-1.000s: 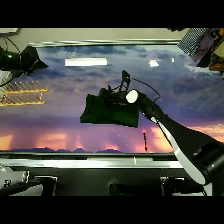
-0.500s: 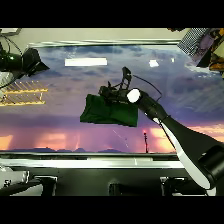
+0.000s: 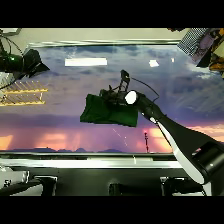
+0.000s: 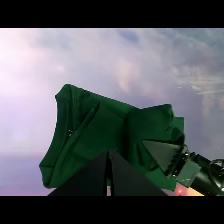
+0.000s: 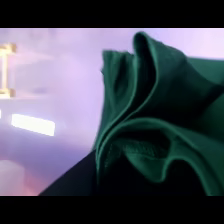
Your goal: Fold the clothes and pants, and hang the long-sleeved shirts on hangers.
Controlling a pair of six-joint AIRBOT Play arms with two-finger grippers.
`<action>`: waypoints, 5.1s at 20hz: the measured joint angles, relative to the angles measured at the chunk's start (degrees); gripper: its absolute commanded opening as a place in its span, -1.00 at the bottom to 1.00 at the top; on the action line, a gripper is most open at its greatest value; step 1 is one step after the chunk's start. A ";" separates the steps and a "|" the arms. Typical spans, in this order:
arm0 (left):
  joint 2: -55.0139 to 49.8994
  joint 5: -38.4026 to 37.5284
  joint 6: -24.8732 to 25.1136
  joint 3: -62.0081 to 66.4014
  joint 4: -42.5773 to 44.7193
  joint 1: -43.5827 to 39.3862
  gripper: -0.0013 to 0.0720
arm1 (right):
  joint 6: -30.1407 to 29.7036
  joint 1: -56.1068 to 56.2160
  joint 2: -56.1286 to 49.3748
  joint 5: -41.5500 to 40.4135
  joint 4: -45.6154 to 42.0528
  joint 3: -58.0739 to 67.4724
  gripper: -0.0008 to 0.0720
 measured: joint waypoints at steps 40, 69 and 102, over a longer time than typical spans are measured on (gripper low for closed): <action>-0.24 1.09 2.56 -0.04 0.00 0.00 -0.91 | -25.27 -31.41 -6.25 33.33 13.81 -9.73 0.45; -0.46 1.49 2.60 -0.04 -0.02 0.00 -0.91 | -1.62 -56.08 -1.18 31.47 4.31 25.27 -0.89; -0.46 1.49 3.04 -0.04 -0.02 0.02 -0.91 | 28.33 -74.77 25.73 46.40 -55.21 -24.22 -0.89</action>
